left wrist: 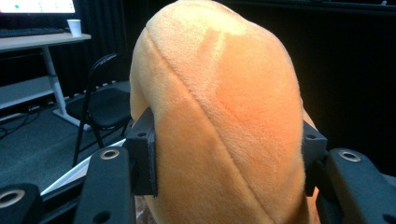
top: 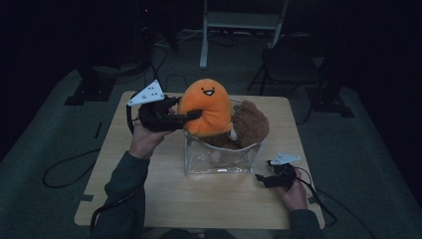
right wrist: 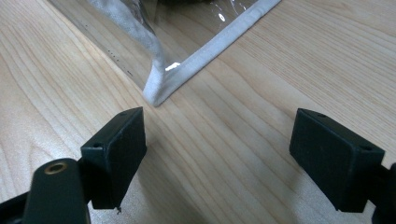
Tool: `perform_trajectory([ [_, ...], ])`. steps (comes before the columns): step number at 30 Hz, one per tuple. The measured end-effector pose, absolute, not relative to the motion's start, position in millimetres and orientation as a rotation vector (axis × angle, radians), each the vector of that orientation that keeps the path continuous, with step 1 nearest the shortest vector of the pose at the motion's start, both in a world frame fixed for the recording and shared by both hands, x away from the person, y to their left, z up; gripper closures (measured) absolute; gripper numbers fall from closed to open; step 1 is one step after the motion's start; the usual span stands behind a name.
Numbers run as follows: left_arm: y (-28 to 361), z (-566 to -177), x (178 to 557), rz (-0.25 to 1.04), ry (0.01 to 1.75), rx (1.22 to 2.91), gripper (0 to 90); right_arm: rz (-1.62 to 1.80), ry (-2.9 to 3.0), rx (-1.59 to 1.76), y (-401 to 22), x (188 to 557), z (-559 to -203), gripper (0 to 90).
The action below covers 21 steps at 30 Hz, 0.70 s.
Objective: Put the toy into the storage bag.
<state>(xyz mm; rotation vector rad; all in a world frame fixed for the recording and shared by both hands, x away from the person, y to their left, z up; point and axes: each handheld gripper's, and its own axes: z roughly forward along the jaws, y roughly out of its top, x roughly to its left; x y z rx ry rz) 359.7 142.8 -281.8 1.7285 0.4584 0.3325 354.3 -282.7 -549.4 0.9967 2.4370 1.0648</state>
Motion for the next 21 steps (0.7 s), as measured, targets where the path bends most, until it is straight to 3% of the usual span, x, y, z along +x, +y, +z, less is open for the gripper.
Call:
perform_trajectory([
  [21,138.5,-290.6,370.9,0.366,0.478,1.732,42.7,1.065,2.437,0.997,-282.7,354.2,-549.4,17.9],
])
